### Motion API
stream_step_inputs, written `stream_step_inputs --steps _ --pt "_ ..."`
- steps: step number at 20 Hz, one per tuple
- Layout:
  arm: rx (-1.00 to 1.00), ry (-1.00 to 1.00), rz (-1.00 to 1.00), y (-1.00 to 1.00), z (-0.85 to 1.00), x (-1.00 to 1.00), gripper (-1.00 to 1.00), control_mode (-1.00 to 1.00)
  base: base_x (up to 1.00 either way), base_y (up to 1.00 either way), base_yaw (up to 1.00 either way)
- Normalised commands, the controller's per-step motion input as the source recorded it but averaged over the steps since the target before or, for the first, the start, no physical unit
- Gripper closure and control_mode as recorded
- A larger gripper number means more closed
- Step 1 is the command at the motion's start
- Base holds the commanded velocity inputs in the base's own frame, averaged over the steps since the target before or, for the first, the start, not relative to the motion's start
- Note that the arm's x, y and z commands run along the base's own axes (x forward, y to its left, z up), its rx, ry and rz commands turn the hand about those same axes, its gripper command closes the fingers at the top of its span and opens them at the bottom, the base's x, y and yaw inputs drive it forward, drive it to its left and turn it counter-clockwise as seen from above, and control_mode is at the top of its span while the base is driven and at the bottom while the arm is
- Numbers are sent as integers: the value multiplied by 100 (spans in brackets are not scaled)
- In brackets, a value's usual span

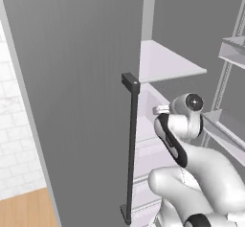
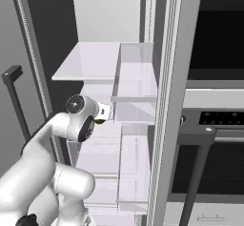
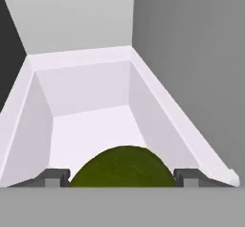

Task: Place one lime and one fish in each tupperware on the nearby counter, to pack two identical lunches.

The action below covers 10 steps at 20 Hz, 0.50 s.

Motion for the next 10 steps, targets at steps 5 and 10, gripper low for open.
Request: stream_step_inputs --steps 5,10 --pt "0 -1 0 6 100 -95 100 -100 0 0 0" --pt "0 11 -1 0 95 -91 100 -100 0 0 0"
